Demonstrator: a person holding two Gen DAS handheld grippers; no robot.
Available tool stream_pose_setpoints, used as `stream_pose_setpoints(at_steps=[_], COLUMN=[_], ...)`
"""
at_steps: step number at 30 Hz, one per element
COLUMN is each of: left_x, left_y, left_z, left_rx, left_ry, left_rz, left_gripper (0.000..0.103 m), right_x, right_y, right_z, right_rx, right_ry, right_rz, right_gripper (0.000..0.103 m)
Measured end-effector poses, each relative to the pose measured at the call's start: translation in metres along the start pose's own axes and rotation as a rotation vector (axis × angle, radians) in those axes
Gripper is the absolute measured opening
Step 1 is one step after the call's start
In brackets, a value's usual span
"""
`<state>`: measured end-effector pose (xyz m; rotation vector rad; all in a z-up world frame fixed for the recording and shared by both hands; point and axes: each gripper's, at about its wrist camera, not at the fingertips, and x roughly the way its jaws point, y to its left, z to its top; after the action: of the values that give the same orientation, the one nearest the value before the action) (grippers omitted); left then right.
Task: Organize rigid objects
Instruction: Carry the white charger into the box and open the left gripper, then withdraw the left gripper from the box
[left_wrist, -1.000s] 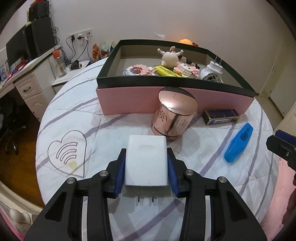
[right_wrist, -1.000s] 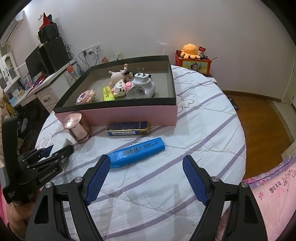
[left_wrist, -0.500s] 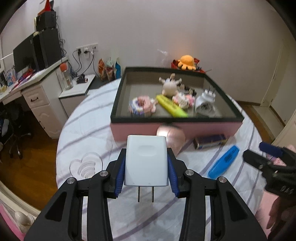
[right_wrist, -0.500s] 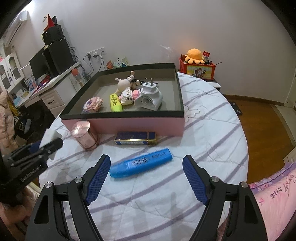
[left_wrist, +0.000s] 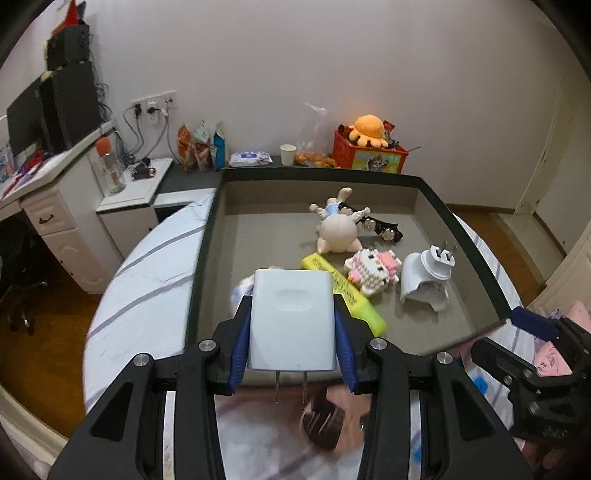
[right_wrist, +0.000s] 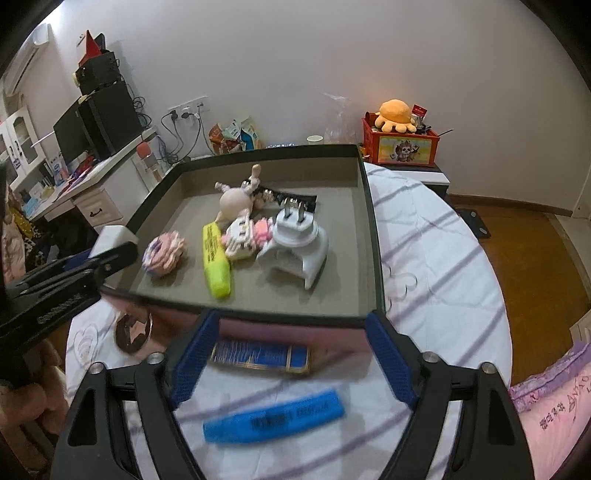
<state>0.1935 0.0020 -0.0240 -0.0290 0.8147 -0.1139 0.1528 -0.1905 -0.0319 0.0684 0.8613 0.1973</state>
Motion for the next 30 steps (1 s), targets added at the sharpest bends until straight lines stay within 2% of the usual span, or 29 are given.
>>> stream_pose_setpoints(at_steps=[6,13,15,17,20,25,30], left_x=[0.035,0.059,0.06,0.058,0.049,0.028,-0.013], left_y=[-0.011,-0.018,-0.019,-0.017,-0.016,-0.014,-0.008], left_z=[0.018,0.015,0.015,0.014,0.014,0.012,0.002], left_rx=[-0.002,0.003,-0.002,-0.016,-0.02,-0.024,-0.043], left_ry=[0.042,0.1,0.097,0.088,0.058,0.022,-0.053], left_rz=[-0.038,-0.034,-0.016,-0.013,-0.002,0.002,-0.002], left_gripper=[0.041,0.044,0.051,0.077,0.093,0.098,0.1], right_x=[0.007,0.017,0.018,0.017,0.015,0.004,-0.018], right_y=[-0.003,-0.013,-0.015,-0.015,-0.016,-0.011,-0.002], right_z=[0.022,0.024,0.023,0.022,0.021,0.018,0.012], right_rx=[-0.012,0.014,0.017,0.015,0.019,0.015,0.004], right_ry=[-0.006,0.01,0.01,0.012,0.014,-0.001,-0.031], right_rz=[0.005,0.0,-0.003,-0.006,-0.006,-0.006,-0.008], right_gripper=[0.087,0.087,0.087,0.087,0.087,0.087,0.087])
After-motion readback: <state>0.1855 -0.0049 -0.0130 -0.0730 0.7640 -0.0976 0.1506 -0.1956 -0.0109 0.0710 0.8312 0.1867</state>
